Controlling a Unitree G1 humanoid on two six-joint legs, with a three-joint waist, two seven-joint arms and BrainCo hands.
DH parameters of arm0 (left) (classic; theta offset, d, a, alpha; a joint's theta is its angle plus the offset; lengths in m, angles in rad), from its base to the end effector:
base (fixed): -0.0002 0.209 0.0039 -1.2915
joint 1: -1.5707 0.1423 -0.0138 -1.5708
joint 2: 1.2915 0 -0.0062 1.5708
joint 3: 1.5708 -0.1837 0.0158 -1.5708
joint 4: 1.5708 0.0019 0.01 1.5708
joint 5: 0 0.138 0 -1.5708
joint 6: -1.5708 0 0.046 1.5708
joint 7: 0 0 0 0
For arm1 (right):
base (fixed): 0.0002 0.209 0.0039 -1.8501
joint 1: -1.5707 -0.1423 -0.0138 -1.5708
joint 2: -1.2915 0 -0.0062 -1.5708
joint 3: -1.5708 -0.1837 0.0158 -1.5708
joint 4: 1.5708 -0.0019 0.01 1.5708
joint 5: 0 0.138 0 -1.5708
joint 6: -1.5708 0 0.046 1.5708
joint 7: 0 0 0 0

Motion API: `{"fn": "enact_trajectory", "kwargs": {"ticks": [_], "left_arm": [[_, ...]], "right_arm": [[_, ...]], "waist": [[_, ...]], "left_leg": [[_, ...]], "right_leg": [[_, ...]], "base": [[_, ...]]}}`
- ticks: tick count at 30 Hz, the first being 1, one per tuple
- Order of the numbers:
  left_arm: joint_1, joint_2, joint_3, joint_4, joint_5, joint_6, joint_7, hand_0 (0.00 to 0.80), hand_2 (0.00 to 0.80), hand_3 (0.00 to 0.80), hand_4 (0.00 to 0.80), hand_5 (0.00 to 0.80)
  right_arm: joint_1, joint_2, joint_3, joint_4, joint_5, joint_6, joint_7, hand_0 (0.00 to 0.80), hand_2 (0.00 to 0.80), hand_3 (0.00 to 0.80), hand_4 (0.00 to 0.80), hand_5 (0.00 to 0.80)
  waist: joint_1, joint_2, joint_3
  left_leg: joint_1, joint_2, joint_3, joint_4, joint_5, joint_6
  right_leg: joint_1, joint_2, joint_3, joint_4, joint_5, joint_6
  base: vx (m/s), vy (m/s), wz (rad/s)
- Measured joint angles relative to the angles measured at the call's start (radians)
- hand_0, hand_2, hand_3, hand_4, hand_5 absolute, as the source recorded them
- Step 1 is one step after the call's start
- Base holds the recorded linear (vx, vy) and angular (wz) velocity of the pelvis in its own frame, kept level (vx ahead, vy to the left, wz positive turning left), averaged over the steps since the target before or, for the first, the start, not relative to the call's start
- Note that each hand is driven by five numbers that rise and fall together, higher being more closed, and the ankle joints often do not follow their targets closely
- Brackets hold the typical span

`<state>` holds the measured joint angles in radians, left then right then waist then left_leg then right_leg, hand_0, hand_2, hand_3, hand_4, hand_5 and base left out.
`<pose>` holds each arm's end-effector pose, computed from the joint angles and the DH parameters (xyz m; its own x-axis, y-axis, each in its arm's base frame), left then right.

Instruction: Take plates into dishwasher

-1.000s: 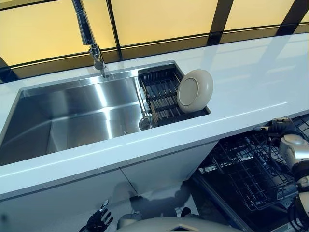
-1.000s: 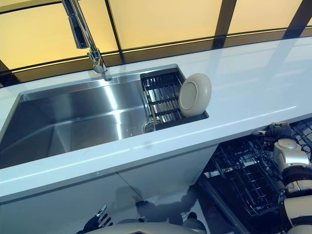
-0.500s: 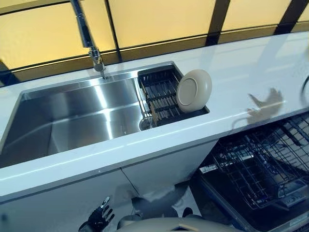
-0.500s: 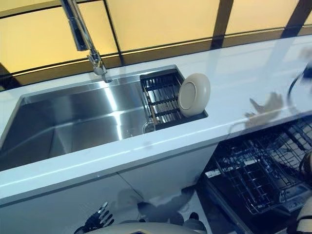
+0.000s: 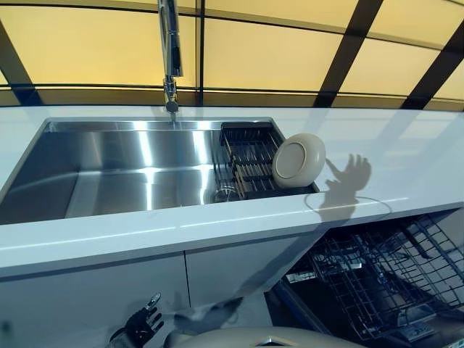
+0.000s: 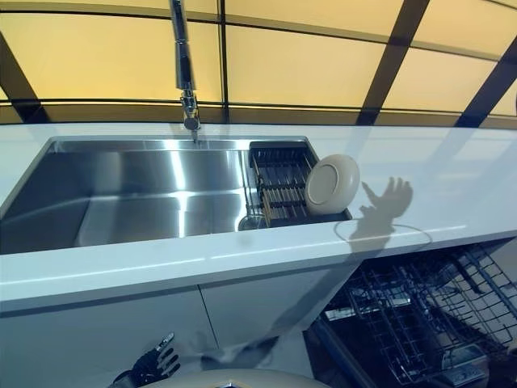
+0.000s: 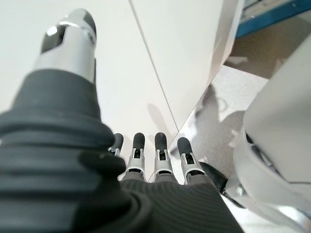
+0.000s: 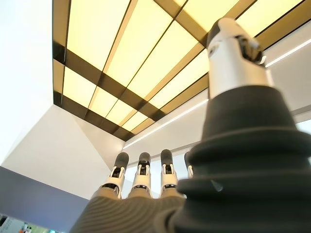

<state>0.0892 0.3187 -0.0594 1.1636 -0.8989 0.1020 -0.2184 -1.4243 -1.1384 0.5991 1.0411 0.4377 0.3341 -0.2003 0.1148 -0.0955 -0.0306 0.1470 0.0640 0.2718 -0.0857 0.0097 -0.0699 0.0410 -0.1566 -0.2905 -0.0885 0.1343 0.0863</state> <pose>0.0470 0.2540 -0.1098 0.3917 0.0477 -0.9189 -0.6330 0.7387 -0.2315 0.2903 -0.3562 0.3401 0.6934 -0.6796 0.2395 0.6978 0.5505 -0.4583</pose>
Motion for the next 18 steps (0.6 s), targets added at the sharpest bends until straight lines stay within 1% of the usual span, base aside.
{"fn": "enact_trajectory", "kwargs": {"ticks": [2,4,5,10,13,15,17,18], "left_arm": [[0.001,0.0,0.0,0.0,0.0,0.0,0.0,0.0,0.0,0.0,0.0,0.0],[-0.009,0.0,0.001,0.0,0.0,0.0,-0.001,0.0,0.0,0.0,0.0,0.0],[-0.017,-0.001,0.001,0.0,0.0,0.0,-0.001,0.0,0.0,0.0,0.0,0.0],[-0.031,-0.004,0.001,-0.003,-0.001,-0.002,-0.001,0.0,0.0,0.0,0.0,0.0],[-0.026,-0.005,0.001,-0.003,-0.001,-0.003,-0.005,0.0,0.0,0.0,0.0,0.0],[-0.025,-0.006,0.001,-0.004,-0.001,-0.004,-0.008,0.0,0.0,0.0,0.0,0.0],[-0.026,-0.009,0.002,-0.005,-0.001,-0.009,-0.015,0.0,0.0,0.0,0.0,0.0],[-0.026,-0.009,0.001,-0.005,-0.001,-0.009,-0.017,0.0,0.0,0.0,0.0,0.0]], "right_arm": [[0.043,-0.012,-0.024,-0.058,0.079,-0.003,0.041,0.0,0.0,0.0,0.0,0.0],[0.091,-0.009,-0.064,-0.094,0.152,-0.008,0.079,0.0,0.0,0.0,0.0,0.0],[0.113,0.002,-0.094,-0.099,0.178,-0.022,0.096,0.0,0.0,0.0,0.0,0.0],[0.208,0.086,-0.198,-0.134,0.275,-0.075,0.17,0.0,0.0,0.0,0.0,0.0],[0.253,0.148,-0.249,-0.157,0.342,-0.076,0.229,0.0,0.0,0.0,0.0,0.0],[0.287,0.194,-0.252,-0.158,0.352,-0.076,0.261,0.0,0.0,0.0,0.0,0.0],[0.309,0.214,-0.256,-0.155,0.362,-0.077,0.288,0.0,0.0,0.0,0.0,0.0],[0.316,0.22,-0.263,-0.155,0.365,-0.077,0.296,0.0,0.0,0.0,0.0,0.0]], "waist": [[-0.011,0.007,0.002],[-0.018,0.007,0.005],[-0.018,0.006,0.006],[-0.015,0.003,0.013],[-0.012,0.006,0.029],[-0.003,0.012,0.033],[0.011,0.018,0.041],[0.01,0.019,0.042]], "left_leg": [[0.001,0.003,0.001,0.001,0.0,0.0],[0.001,0.005,0.001,0.001,-0.001,-0.002],[0.001,0.005,0.001,0.001,-0.001,-0.002],[0.003,0.005,-0.001,0.001,-0.002,-0.002],[0.003,0.006,-0.005,0.001,-0.002,-0.002],[0.002,0.007,-0.009,0.001,-0.002,-0.002],[0.001,0.006,-0.013,0.001,-0.002,-0.003],[0.001,0.006,-0.014,0.001,-0.002,-0.003]], "right_leg": [[-0.001,0.006,0.005,0.001,0.004,-0.006],[-0.001,0.008,0.006,0.002,0.003,-0.006],[-0.001,0.008,0.006,0.002,0.003,-0.006],[0.002,0.007,0.004,0.0,0.002,-0.006],[0.005,0.006,0.0,0.0,-0.002,-0.004],[0.006,0.006,-0.006,-0.001,-0.002,-0.005],[0.007,0.006,-0.009,-0.001,-0.002,-0.005],[0.007,0.006,-0.009,0.0,-0.002,-0.006]], "base": [[-0.029,0.014,-0.07],[-0.01,0.006,-0.02],[0.0,0.0,0.0],[0.002,-0.004,0.01],[0.01,-0.02,0.03],[0.026,-0.039,0.05],[0.031,-0.03,0.05],[0.037,-0.027,0.08]]}}
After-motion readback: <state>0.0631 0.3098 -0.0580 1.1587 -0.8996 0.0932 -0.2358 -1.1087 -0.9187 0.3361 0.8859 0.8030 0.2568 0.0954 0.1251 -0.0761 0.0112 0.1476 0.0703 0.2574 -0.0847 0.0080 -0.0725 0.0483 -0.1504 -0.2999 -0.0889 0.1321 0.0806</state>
